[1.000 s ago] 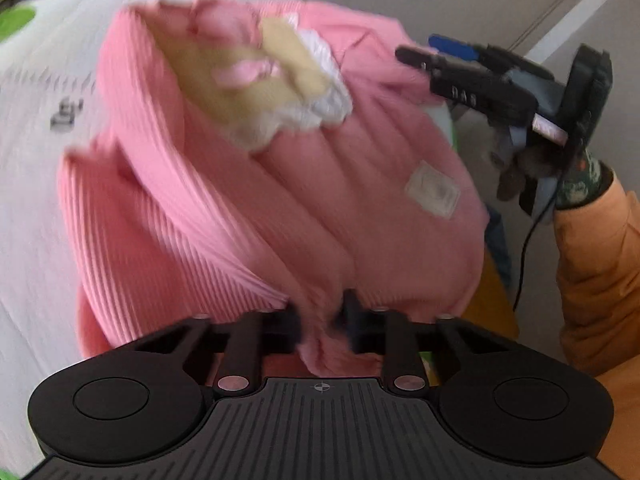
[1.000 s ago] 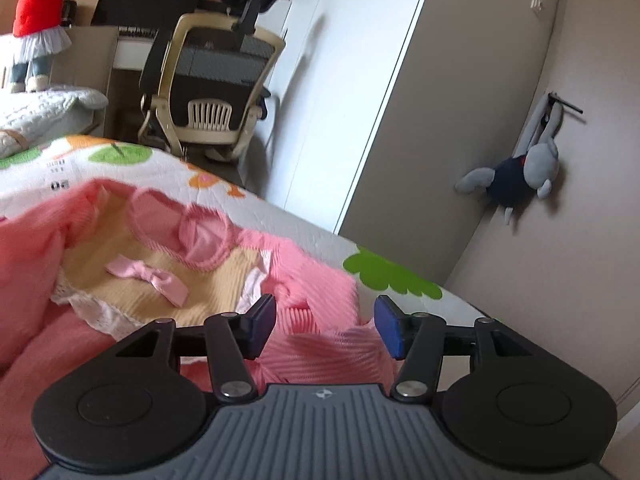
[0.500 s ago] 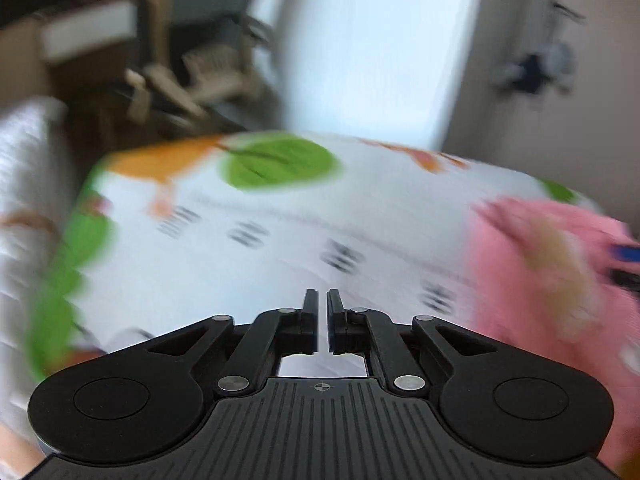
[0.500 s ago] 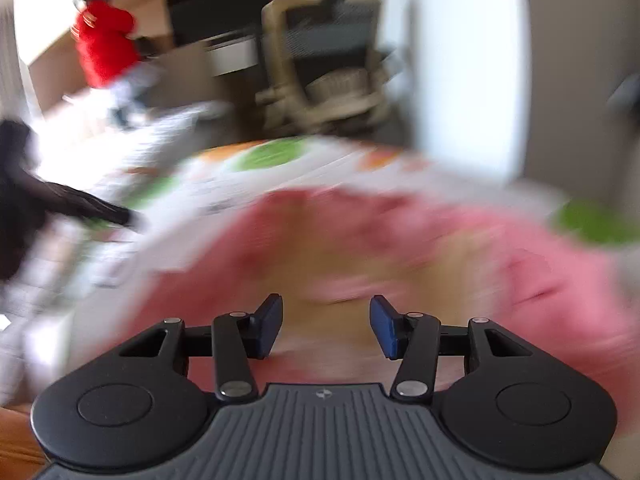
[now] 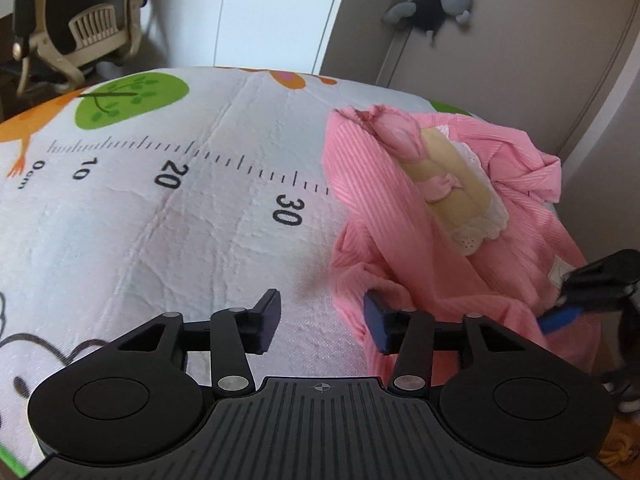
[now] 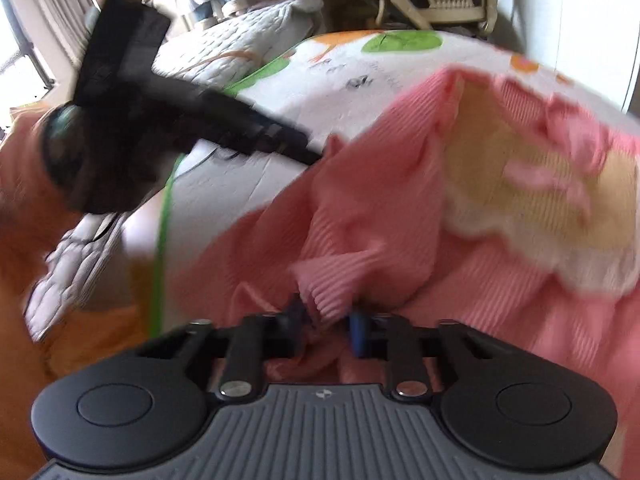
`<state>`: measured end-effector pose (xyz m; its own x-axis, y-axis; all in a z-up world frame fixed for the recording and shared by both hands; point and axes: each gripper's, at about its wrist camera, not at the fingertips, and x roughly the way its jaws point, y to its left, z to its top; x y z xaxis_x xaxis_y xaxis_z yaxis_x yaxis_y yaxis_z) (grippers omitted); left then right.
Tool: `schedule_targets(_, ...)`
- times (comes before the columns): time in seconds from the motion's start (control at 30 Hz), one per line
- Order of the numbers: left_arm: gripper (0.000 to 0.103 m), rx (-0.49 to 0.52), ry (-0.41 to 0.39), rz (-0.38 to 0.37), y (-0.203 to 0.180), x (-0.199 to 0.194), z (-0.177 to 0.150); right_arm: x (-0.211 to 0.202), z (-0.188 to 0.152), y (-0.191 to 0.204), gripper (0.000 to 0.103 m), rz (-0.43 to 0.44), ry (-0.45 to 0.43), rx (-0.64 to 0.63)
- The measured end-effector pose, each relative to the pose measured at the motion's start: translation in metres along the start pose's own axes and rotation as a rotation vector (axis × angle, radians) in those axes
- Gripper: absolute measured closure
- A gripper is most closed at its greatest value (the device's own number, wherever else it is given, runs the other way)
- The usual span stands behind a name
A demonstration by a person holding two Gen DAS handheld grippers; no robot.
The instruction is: Fold clothes
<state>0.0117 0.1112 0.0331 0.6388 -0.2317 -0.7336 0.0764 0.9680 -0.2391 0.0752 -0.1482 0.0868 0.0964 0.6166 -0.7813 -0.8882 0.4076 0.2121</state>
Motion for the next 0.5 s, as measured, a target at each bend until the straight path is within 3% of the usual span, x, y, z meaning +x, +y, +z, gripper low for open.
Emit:
schedule_targets(0.13,0.018,0.037,-0.054,0.012,0.002,-0.02,-0.004,-0.018,0.068,0.004,0.092,-0.097,-0.185,-0.134)
schedule_targets(0.27,0.015,0.034,-0.108,0.012,0.006,-0.043,-0.005,-0.022,0.143,0.0,0.094,-0.146,-0.377,-0.128)
schedule_targets(0.37,0.01,0.038,-0.123,-0.032,0.002,-0.053,-0.005,0.002,0.19,0.0,0.09,-0.052,-0.37,-0.068)
schedule_targets(0.43,0.009,0.055,-0.118,-0.101,-0.006,-0.055,-0.006,0.018,0.207,0.005,0.08,0.045,-0.331,-0.044)
schedule_targets(0.5,0.009,0.077,-0.101,-0.209,-0.022,-0.049,-0.005,0.015,0.206,0.01,0.07,0.066,-0.356,-0.082)
